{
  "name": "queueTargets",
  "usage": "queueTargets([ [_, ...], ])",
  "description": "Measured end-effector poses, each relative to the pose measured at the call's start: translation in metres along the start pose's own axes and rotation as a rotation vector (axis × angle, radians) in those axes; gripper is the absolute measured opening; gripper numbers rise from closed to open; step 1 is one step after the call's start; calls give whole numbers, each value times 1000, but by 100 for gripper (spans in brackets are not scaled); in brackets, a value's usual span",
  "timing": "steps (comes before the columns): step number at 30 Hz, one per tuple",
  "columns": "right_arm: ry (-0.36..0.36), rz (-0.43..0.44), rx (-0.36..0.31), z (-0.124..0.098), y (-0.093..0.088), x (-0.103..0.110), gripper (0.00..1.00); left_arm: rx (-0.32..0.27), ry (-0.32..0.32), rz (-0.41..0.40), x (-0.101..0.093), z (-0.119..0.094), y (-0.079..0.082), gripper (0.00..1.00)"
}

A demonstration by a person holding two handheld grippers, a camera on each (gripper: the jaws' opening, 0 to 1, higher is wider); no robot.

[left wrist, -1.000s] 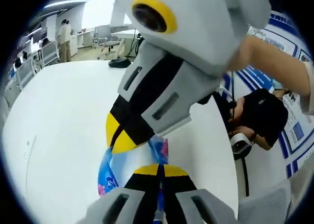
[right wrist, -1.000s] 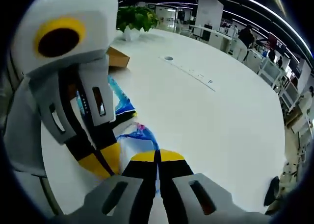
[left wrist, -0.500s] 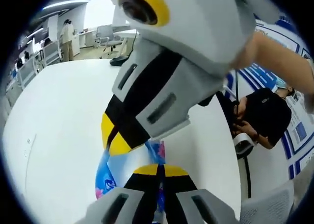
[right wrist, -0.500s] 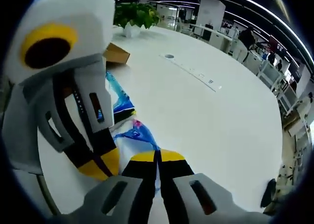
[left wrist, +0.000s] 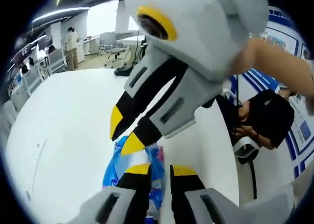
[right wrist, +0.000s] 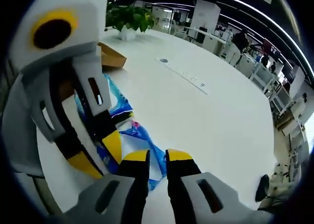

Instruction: Operate the shoe box by opening the lid, removing the specified soft item, and placing it in the target area until the item is outside and the box remains undamaged.

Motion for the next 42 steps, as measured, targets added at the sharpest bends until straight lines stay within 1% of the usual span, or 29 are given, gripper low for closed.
queueTargets([
  [2,-6,10,-2,-6,0,3,15,-11,2,-18,-4,-6,1,17],
  [5,-19,17,-3,-14,0,8,19,-22,10,-19,-11,-16,-1,20],
  [8,-36,27,-4,-23,-1,14,23,-25,18,-20,-15,-27,-5,24],
  [10,-48,37,-6,-29,-1,18,25,-25,27,-33,-16,-35,-8,28],
  [13,-68,46,-15,-38,0,23,29,-41,40,-50,-19,-49,-13,30],
  [15,-87,63,-30,-46,2,29,31,-61,52,-67,-20,-62,-17,30],
  [17,-94,72,-37,-50,3,33,33,-72,59,-77,-21,-72,-20,31],
  [20,-110,82,-51,-58,7,45,37,-97,80,-83,-23,-89,-26,33],
  [22,-124,85,-52,-62,8,51,39,-118,90,-94,-23,-98,-30,35],
  [24,-136,99,-61,-66,9,57,41,-135,84,-118,-25,-109,-35,39],
  [27,-147,110,-71,-71,12,65,44,-147,99,-120,-26,-122,-41,43],
  [32,-167,137,-97,-78,18,81,50,-185,131,-118,-27,-149,-57,48],
  [33,-168,139,-103,-79,20,85,50,-197,151,-130,-27,-155,-59,49],
  [35,-175,138,-107,-81,23,92,52,-217,157,-145,-28,-165,-59,50],
  [36,-178,137,-109,-81,24,94,53,-240,160,-166,-29,-171,-59,52],
  [37,-181,139,-114,-82,26,97,55,-246,162,-173,-30,-173,-59,54],
  [38,-182,142,-116,-82,28,99,56,-271,173,-188,-31,-182,-60,56],
  [39,-183,143,-117,-83,29,100,57,-276,175,-190,-32,-184,-60,57],
  [40,-185,148,-126,-84,33,105,58,-290,178,-202,-34,-193,-63,57],
  [42,-189,148,-133,-86,37,110,60,-298,177,-205,-37,-200,-67,57],
])
Point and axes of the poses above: the point that each gripper's makers call its tool centre point, and the gripper's own axes: z roughly forward along the fingers, x roughly to its left, y roughly out of its top, the point moved 9 cm from there along -z, roughly backward along the fingers, and after that the axes turned 8 degrees about y, right-handed, at the moved point
